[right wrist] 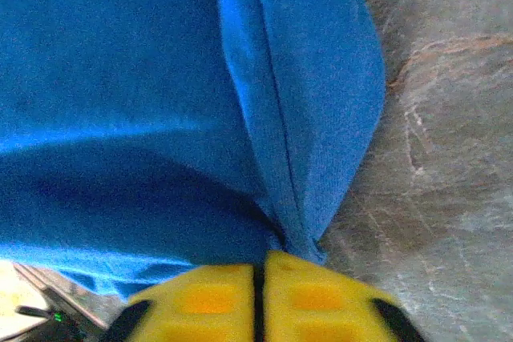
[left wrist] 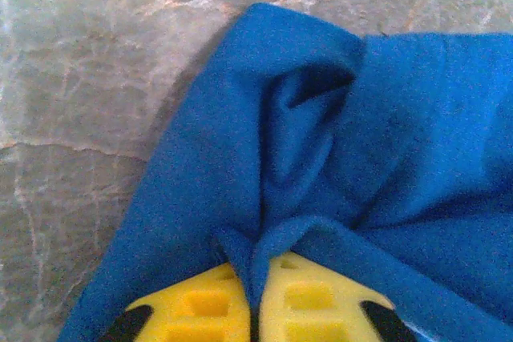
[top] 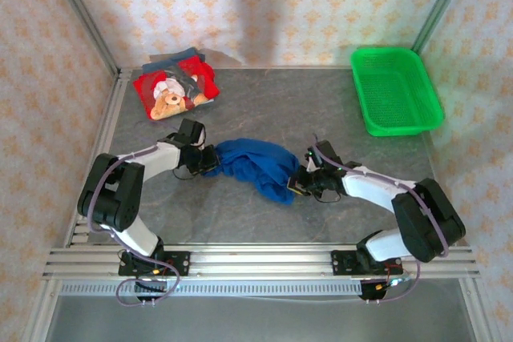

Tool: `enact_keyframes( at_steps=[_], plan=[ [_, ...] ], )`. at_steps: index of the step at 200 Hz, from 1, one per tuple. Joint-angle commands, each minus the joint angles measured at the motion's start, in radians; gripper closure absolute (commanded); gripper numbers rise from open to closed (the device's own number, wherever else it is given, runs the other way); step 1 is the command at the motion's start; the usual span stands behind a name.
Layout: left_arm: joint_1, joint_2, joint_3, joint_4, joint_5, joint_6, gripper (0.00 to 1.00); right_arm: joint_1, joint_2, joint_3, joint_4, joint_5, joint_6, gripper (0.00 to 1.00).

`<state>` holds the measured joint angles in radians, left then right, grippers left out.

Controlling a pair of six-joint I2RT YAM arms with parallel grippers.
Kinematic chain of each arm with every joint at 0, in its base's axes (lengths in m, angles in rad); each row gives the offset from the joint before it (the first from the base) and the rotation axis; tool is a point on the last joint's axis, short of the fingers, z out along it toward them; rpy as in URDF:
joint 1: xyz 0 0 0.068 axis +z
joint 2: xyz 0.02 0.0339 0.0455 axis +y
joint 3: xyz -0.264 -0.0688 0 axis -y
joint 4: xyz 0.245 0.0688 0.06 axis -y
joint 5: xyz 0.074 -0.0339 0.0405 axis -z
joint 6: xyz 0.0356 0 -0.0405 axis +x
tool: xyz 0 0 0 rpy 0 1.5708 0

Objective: Fold and stack the t-shirts

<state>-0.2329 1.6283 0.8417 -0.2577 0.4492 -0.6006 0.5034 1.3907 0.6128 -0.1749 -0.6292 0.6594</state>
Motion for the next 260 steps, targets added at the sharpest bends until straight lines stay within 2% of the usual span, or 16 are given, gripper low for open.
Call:
enact_keyframes(
  at_steps=[1, 19, 48, 96, 142, 187, 220, 260],
  plan=[
    [0.006, -0.065, 0.072, -0.094, -0.061, 0.026, 1.0, 0.002, -0.038, 0.112, -0.067, 0.038, -0.037, 1.0],
    [0.009, -0.172, 0.128, -0.189, -0.105, 0.051, 1.0, -0.006, -0.117, 0.211, -0.22, 0.096, -0.078, 1.0],
    [0.012, -0.314, 0.273, -0.348, -0.159, 0.112, 1.0, -0.081, -0.192, 0.396, -0.427, 0.129, -0.139, 1.0],
    [0.054, -0.399, 0.539, -0.509, -0.194, 0.198, 1.0, -0.226, -0.172, 0.724, -0.651, 0.162, -0.263, 1.0],
    [0.092, -0.424, 0.7, -0.575, -0.21, 0.234, 1.0, -0.315, -0.123, 0.983, -0.765, 0.107, -0.314, 1.0],
    [0.104, -0.453, 0.812, -0.601, -0.204, 0.247, 1.0, -0.333, -0.113, 1.12, -0.813, 0.041, -0.316, 1.0],
    [0.104, -0.467, 0.921, -0.634, -0.197, 0.26, 1.0, -0.335, -0.112, 1.212, -0.833, -0.077, -0.305, 1.0],
    [0.105, -0.515, 0.963, -0.644, -0.126, 0.255, 1.0, -0.346, -0.071, 1.425, -1.019, -0.046, -0.393, 1.0]
  ],
)
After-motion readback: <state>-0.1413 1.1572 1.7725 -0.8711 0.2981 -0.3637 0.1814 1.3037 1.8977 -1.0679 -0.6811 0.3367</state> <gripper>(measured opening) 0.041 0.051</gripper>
